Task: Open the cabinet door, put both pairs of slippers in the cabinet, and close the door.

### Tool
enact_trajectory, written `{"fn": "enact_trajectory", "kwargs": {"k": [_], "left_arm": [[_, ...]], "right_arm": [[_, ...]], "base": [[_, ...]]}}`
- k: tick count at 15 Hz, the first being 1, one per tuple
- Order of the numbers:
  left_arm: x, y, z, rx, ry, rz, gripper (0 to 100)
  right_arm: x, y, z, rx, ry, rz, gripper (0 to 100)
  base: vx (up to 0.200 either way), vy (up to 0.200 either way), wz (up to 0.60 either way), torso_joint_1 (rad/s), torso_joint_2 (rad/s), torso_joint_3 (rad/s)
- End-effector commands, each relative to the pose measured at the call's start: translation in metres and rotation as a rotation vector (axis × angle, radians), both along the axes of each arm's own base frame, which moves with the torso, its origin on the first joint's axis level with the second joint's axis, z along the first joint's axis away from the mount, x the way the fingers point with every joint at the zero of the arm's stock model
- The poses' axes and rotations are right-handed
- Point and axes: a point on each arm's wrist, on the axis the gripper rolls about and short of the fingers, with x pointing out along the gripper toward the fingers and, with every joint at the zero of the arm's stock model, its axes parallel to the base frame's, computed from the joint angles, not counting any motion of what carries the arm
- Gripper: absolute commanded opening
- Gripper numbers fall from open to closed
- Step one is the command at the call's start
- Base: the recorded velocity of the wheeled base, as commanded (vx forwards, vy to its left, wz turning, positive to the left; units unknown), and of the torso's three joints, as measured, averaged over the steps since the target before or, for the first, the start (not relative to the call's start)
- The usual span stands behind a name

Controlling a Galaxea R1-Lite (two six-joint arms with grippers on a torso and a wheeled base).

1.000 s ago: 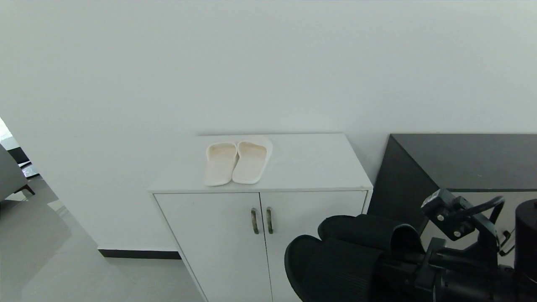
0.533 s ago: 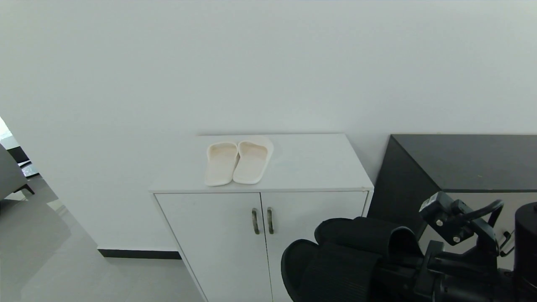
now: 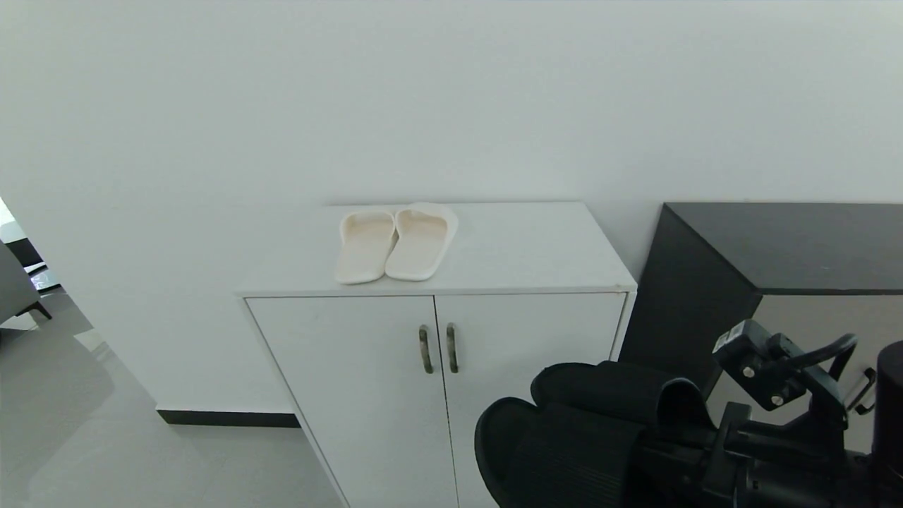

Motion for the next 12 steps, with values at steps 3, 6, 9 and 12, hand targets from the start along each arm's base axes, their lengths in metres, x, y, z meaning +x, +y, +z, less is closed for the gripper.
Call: {"fn": "enact_trajectory", "kwargs": {"k": [3, 6, 9, 12], "left_arm": [[-0.0001, -0.0001, 0.0003, -0.004, -0.001, -0.002, 100], [-0.0001, -0.0001, 0.0001, -0.001, 0.0, -0.004, 100], [-0.0001, -0.0001, 0.0003, -0.001, -0.001, -0.002, 100], [-0.0001, -0.0001, 0.0003, -0.001, -0.001, -0.002, 100]], "right_arm": [[-0.0007, -0.0002, -0.0002, 0.001, 0.002, 0.003, 0], [-0.0014, -0.001, -0.0017, -0.002, 0.005, 0.003, 0], [-0.0017, -0.0014, -0.0018, -0.002, 0.004, 0.002, 0], [-0.0014, -0.001, -0.0026, -0.006, 0.008, 0.003, 0]], "base": [[0.0, 0.0, 0.0, -0.237, 0.53, 0.295], [0.0, 0.0, 0.0, -0.23, 0.52, 0.295], [0.0, 0.0, 0.0, -0.206, 0.5, 0.289], [0.0, 0.0, 0.0, -0.189, 0.48, 0.282]]}}
